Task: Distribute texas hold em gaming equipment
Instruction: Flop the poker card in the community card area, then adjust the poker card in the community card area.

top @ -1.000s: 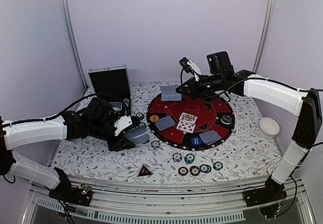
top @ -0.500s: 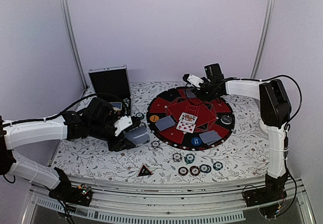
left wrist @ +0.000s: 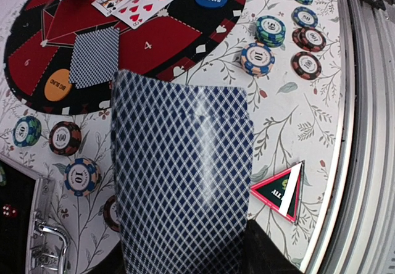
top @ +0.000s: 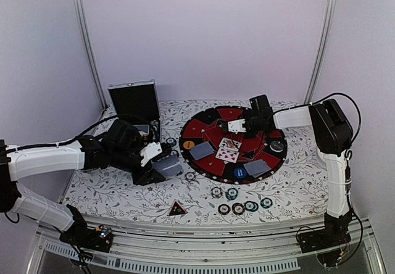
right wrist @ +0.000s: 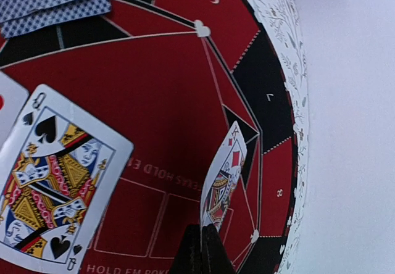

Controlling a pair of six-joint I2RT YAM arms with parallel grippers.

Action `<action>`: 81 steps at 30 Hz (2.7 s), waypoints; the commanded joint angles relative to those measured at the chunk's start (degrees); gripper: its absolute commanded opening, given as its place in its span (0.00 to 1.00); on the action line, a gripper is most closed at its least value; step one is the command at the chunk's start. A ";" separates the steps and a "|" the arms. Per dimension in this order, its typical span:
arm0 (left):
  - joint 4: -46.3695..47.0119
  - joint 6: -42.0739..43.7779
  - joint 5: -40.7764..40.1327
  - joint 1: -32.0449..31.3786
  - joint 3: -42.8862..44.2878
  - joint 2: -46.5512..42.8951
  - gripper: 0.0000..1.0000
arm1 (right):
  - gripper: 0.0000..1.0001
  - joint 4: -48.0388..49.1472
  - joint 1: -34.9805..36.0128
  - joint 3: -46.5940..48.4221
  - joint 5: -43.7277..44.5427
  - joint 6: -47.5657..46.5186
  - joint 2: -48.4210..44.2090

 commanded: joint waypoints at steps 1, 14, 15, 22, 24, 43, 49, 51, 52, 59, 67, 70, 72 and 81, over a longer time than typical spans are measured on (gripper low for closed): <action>1.46 0.41 0.89 0.97 0.79 0.42 0.47 | 0.02 -4.42 -0.64 -2.46 -3.81 -8.40 -0.75; 1.39 0.25 1.07 1.11 0.96 0.64 0.47 | 0.02 -9.93 -3.14 -5.01 -5.57 -14.04 -3.09; 1.40 0.28 1.07 1.15 0.97 0.66 0.47 | 0.03 -10.11 -3.23 -5.06 -5.68 -14.10 -3.22; 1.35 0.24 1.07 1.20 0.97 0.49 0.47 | 0.26 -10.59 -3.55 -6.65 -3.76 -16.12 -4.77; 1.40 0.30 1.07 1.21 0.97 0.33 0.47 | 0.30 -10.58 -3.61 -7.38 -3.03 -16.13 -5.99; 1.20 0.40 0.67 1.31 0.89 -0.96 0.47 | 0.50 -11.00 -5.51 9.75 -2.03 50.25 -9.58; 1.22 0.26 0.90 1.29 0.97 -0.84 0.47 | 0.22 -17.15 -5.58 16.32 0.39 78.48 0.21; 1.21 0.23 0.90 1.29 0.97 -0.97 0.47 | 0.15 -17.83 -5.53 17.34 0.05 83.21 2.87; 1.22 0.23 0.89 1.29 0.97 -1.01 0.47 | 0.12 -18.26 -5.59 18.19 -0.89 84.58 4.47; 1.21 0.23 0.81 1.33 0.89 -1.19 0.47 | 0.03 -25.14 -5.58 26.94 -3.13 89.89 15.14; 1.19 0.23 0.81 1.29 0.88 -1.20 0.47 | 0.02 -27.18 -5.25 27.01 -6.64 92.01 18.21; 1.22 0.33 0.60 1.31 0.88 -1.34 0.47 | 0.02 -27.39 -4.66 27.00 -7.36 91.87 18.34; 1.18 0.33 0.54 1.29 0.88 -1.36 0.47 | 0.02 -27.33 -4.25 27.03 -7.79 91.80 18.43; 1.22 0.41 0.57 1.29 0.88 -1.39 0.47 | 0.02 -27.33 -2.13 27.12 -9.40 90.82 18.66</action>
